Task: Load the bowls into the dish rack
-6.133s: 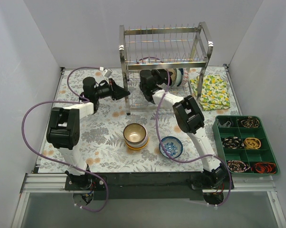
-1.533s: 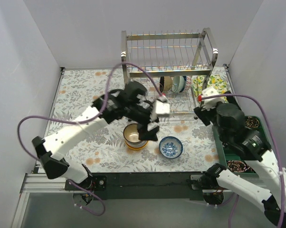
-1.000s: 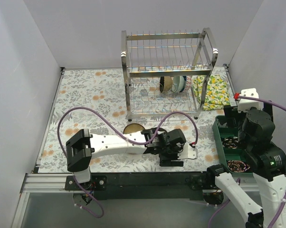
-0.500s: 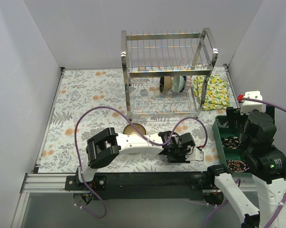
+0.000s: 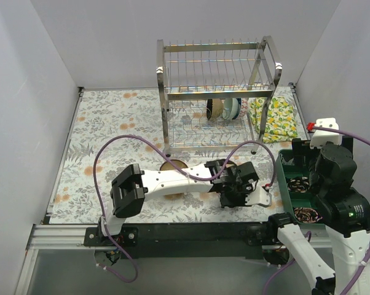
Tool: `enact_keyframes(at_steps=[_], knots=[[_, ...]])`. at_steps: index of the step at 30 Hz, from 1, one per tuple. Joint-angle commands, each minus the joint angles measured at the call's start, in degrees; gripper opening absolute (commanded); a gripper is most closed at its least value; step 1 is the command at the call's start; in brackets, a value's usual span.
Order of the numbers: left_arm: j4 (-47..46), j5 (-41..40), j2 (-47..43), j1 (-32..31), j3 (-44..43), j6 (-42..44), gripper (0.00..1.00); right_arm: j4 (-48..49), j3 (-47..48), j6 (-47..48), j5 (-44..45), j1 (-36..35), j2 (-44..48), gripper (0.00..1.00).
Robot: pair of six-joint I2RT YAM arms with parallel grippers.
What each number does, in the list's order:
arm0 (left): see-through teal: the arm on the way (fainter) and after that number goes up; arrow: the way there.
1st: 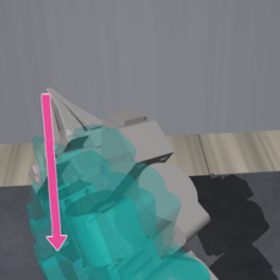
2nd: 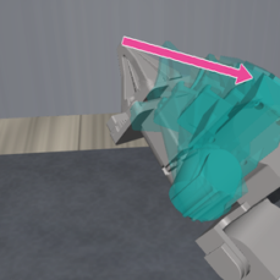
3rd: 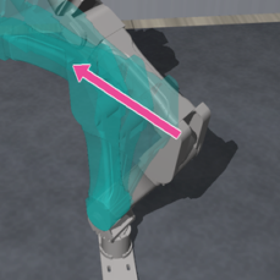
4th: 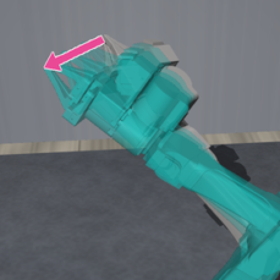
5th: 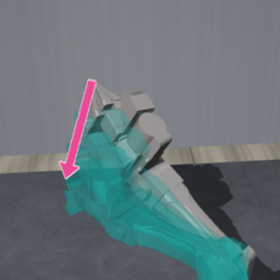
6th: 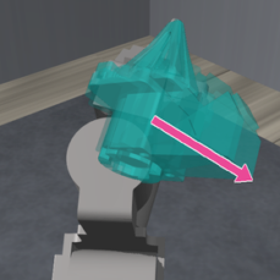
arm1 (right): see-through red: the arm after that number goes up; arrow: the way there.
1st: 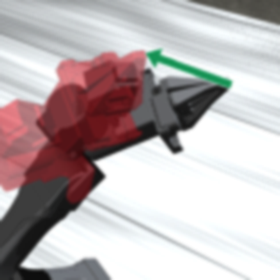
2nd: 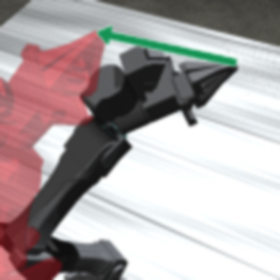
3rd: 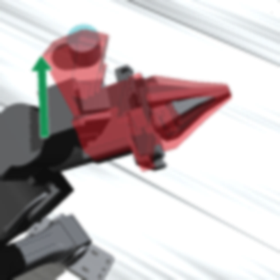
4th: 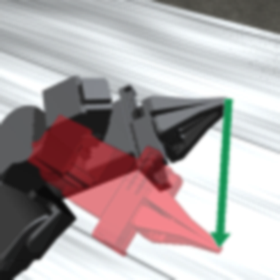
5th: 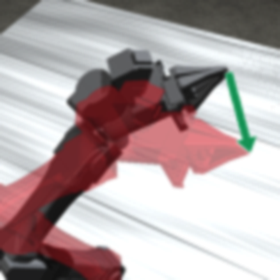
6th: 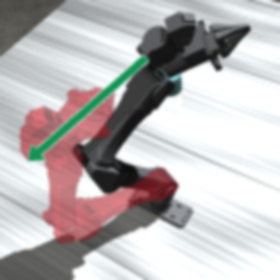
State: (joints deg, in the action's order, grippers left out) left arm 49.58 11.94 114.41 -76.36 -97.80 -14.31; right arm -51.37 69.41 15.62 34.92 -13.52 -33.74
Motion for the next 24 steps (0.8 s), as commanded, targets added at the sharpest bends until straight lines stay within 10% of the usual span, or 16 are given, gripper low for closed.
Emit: enact_keyframes(at_steps=[1, 10, 14, 20, 24], knots=[[8.68, 8.88, -11.22, -0.28, -9.68, 3.67, 0.0, 1.54, -1.46, -1.11, -0.9, 0.25, -0.36, 0.94], [11.51, -9.09, -25.28, 4.71, -16.89, 12.25, 0.0, 3.21, -2.52, -2.61, -3.54, 0.25, -5.19, 0.93], [-4.8, -23.8, -32.22, 11.03, -14.97, 25.01, 0.0, 4.0, -4.19, -2.17, -2.67, 0.33, -7.57, 0.93], [-25.93, -20.31, -33.11, 40.28, -20.41, 19.79, 0.0, 7.51, -8.33, -0.85, -2.75, 0.33, -12.48, 0.91], [-36.91, -16.35, -36.79, 55.59, -8.78, 14.75, 0.0, 8.4, -3.76, -1.2, -1.43, 0.78, -20.82, 0.9]])
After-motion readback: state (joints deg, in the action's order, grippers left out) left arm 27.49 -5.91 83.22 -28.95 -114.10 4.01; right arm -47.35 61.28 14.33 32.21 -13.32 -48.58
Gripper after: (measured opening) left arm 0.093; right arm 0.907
